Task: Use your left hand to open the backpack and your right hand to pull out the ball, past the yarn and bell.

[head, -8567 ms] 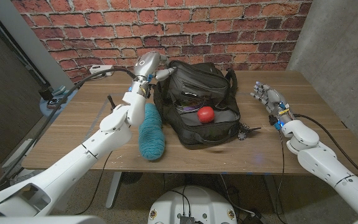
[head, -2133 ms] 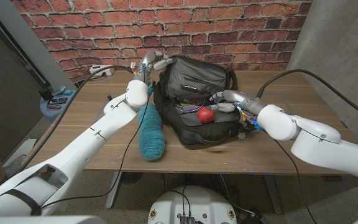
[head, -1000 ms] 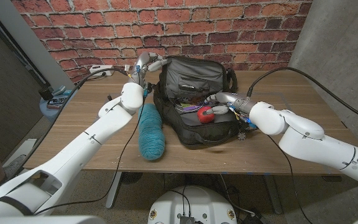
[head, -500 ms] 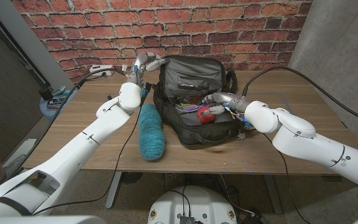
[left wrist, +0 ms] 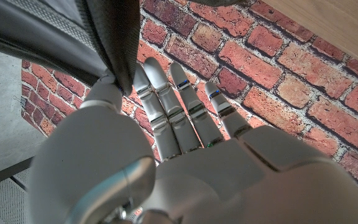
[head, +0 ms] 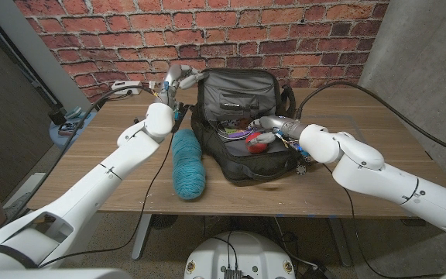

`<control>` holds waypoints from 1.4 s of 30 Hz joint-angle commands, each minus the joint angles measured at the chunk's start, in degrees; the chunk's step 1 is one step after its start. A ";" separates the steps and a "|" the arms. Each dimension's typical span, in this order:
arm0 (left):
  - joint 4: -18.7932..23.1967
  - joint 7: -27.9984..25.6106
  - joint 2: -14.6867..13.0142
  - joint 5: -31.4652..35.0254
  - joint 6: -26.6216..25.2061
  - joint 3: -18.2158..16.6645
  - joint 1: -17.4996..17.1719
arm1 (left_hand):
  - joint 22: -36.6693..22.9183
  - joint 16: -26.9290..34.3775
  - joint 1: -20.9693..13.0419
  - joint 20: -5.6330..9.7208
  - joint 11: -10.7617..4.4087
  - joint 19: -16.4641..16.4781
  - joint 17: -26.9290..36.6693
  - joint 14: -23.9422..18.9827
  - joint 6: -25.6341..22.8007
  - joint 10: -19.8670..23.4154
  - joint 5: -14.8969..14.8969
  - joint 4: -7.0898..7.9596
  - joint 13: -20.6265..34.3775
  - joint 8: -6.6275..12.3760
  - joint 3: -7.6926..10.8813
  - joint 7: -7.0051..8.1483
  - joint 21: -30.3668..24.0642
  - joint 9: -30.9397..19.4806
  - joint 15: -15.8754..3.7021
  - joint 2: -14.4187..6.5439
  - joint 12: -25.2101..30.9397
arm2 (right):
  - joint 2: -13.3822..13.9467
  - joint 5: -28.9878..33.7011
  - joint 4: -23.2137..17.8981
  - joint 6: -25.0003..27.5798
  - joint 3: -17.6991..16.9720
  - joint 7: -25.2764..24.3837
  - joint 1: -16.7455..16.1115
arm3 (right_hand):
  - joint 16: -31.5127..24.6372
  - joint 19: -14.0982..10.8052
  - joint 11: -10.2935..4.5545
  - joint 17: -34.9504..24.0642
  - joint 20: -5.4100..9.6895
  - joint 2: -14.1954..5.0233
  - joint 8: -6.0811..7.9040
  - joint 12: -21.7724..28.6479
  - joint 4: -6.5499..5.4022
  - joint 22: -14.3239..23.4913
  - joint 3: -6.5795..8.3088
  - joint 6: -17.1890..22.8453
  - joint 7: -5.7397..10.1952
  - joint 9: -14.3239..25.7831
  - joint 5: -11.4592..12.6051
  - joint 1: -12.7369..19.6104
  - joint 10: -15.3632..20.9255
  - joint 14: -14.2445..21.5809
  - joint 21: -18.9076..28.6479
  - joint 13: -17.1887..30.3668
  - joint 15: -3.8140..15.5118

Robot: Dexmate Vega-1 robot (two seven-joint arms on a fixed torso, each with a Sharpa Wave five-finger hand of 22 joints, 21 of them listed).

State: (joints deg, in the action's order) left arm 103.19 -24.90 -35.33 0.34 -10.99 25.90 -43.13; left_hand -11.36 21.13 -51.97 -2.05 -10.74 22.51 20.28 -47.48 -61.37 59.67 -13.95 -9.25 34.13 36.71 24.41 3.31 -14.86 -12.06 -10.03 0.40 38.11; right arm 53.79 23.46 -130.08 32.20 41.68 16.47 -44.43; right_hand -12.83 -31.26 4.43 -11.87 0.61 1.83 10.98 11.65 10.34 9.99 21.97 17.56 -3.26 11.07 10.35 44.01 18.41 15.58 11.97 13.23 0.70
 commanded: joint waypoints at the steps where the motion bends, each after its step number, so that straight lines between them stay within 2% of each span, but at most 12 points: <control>1: -0.88 0.35 -0.38 -0.37 1.16 -0.30 -0.10 | -0.07 -0.19 -4.37 0.27 0.03 -0.08 0.15 0.01 0.35 0.31 -0.24 0.19 0.22 0.15 -0.22 0.13 -0.35 -0.15 -0.23 -4.10 -0.17 | -0.49 1.92 0.62 -0.66 0.72 3.02 0.45 | 0.15 0.36 0.21 -0.20 0.06 -0.13 -0.19 -0.10 -0.33 0.31 0.23 -0.56 -0.04 0.10 0.25 0.76 -0.41 -0.08 -0.19 0.17 -0.02; 30: 1.21 -0.78 -0.46 1.54 1.24 -0.19 -1.44 | -0.12 -0.50 -4.45 0.67 -0.01 0.12 0.53 0.20 0.47 0.25 -0.14 0.18 0.48 0.23 -0.37 0.14 -0.58 -0.10 -0.23 -4.20 -0.53 | 0.33 1.26 5.95 -10.25 -0.93 3.68 -0.71 | 0.07 0.34 0.15 -0.75 0.27 -0.11 -0.48 -0.36 -1.06 0.33 -0.28 -2.82 0.23 0.16 0.28 0.82 -2.54 -0.79 -0.16 0.62 0.24; 42: 1.80 -1.19 -0.14 2.34 1.49 -0.04 -1.81 | -0.13 -0.67 -4.51 0.59 0.10 -0.04 0.61 0.26 0.64 0.25 -0.08 0.17 0.54 0.18 -0.36 0.24 -0.57 -0.03 -0.27 -4.29 -0.67 | 1.34 3.36 7.94 -15.59 -2.28 -0.53 -3.00 | -1.41 -2.44 -0.79 -1.44 2.05 -0.61 0.51 1.19 -1.16 0.35 -0.44 -1.42 0.94 0.26 0.44 1.68 -0.34 1.84 0.79 1.40 2.49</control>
State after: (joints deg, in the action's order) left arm 104.36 -25.69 -35.77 1.96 -9.71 25.61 -44.55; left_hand -11.34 20.67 -51.97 -1.52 -10.73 22.41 20.86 -47.16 -61.09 59.66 -13.91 -9.08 34.66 36.71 24.24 3.59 -15.08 -11.97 -10.35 0.40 37.65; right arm 54.36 25.11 -123.95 21.17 40.43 18.99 -45.73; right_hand -13.66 -32.65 3.73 -12.98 2.41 1.41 11.05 12.33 9.23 10.18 21.50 15.34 -2.44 11.06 10.35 44.88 17.40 16.54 12.36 14.27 2.24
